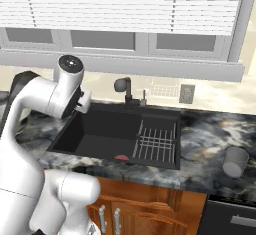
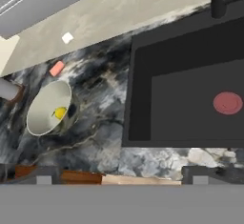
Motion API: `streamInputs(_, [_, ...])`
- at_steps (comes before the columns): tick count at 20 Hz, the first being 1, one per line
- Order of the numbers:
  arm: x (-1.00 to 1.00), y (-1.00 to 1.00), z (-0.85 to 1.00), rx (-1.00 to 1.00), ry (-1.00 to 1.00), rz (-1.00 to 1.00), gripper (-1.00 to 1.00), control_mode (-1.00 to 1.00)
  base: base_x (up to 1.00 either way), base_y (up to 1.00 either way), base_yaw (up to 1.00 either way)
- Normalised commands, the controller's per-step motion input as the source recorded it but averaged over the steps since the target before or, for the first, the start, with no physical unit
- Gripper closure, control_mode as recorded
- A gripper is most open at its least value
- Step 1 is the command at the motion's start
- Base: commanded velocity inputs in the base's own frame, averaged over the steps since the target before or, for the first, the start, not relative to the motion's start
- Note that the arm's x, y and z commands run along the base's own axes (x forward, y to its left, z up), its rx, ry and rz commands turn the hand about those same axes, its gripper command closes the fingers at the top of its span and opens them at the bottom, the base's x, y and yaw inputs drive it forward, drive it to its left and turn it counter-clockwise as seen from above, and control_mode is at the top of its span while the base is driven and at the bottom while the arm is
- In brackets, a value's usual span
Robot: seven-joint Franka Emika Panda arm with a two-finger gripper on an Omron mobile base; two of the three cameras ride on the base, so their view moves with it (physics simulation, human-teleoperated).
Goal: Move the glass cup from next to the sink to the open cabinet. Then, move the bowl with the lemon to the fridge to clear the area for faucet cleaning.
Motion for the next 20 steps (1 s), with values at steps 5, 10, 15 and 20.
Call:
streamInputs(5, [0.21, 1.00, 0.00, 0.12, 0.14, -0.17, -1.00, -1.00, 0.00, 0.00, 0.00])
streamInputs(10, [0.57, 1.00, 0.00, 0.01, 0.27, -0.22, -1.00, -1.00, 0.00, 0.00, 0.00])
streamInputs(15, [0.70, 1.00, -0.07, 0.00, 0.52, -0.21, -1.00, -1.00, 0.00, 0.00, 0.00])
streamInputs(20, [0.69, 0.76, -0.27, 0.00, 0.57, -0.14, -1.00, -1.00, 0.00, 0.00, 0.00])
